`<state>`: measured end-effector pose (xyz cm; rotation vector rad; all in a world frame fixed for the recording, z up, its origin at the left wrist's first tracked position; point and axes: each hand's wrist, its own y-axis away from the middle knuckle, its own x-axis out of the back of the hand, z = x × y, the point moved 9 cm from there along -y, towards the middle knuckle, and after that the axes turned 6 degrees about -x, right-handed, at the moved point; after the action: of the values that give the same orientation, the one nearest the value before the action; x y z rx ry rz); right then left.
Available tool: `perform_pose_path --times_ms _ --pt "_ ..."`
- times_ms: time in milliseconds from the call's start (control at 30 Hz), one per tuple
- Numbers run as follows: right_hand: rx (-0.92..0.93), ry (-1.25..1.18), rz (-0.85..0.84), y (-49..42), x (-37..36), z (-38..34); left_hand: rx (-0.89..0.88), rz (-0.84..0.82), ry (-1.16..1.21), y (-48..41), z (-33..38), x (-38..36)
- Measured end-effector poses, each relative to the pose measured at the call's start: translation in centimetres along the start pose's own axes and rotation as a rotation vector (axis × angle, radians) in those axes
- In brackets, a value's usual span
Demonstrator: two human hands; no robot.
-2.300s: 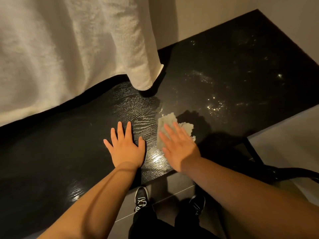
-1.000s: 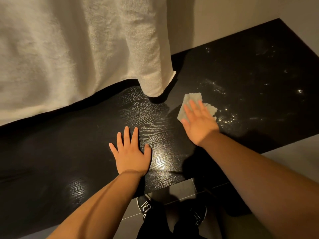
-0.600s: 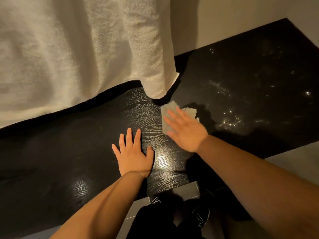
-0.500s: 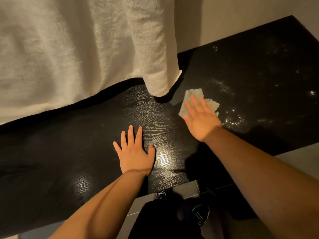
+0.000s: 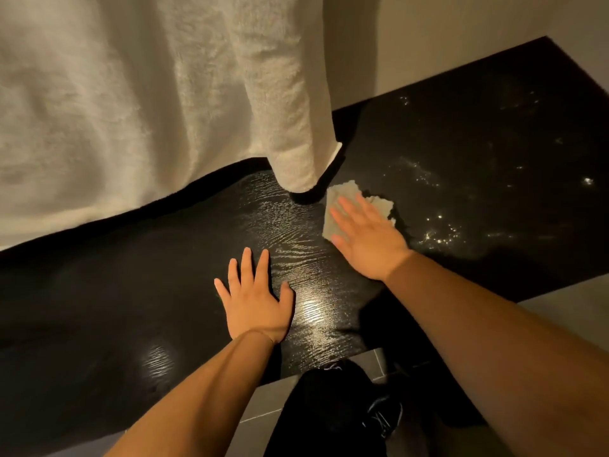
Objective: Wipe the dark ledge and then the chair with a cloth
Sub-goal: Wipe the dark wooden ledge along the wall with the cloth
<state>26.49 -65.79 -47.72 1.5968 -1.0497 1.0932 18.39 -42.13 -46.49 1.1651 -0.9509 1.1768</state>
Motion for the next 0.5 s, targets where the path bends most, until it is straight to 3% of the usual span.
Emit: perform_pose_path --times_ms 133,167,267,300,367,433,500 --pt "-0.227 -0.063 0.015 0.8 1.1 3.7 0.003 -0.004 -0.002 -0.1 0.0 -0.1" --pt "-0.186 -0.019 0.02 1.1 1.3 2.4 0.006 -0.001 -0.009 -0.1 -0.1 -0.1" --pt "0.178 0.08 0.039 3.0 -0.2 -4.8 0.005 0.004 -0.004 -0.1 -0.1 -0.1" --pt "0.215 0.05 -0.035 3.9 -1.2 -5.9 0.002 -0.003 -0.01 0.0 0.0 -0.2" --pt "0.229 -0.001 -0.154 4.5 -1.8 -5.6 0.012 -0.028 -0.02 0.0 0.1 -0.2" --pt "0.262 0.017 -0.16 3.9 -1.1 -4.2 0.021 -0.064 -0.028 0.3 0.4 0.0" --pt "0.117 -0.012 -0.167 1.5 0.6 -0.8 -0.036 -0.052 -0.043 -0.3 1.3 0.8"
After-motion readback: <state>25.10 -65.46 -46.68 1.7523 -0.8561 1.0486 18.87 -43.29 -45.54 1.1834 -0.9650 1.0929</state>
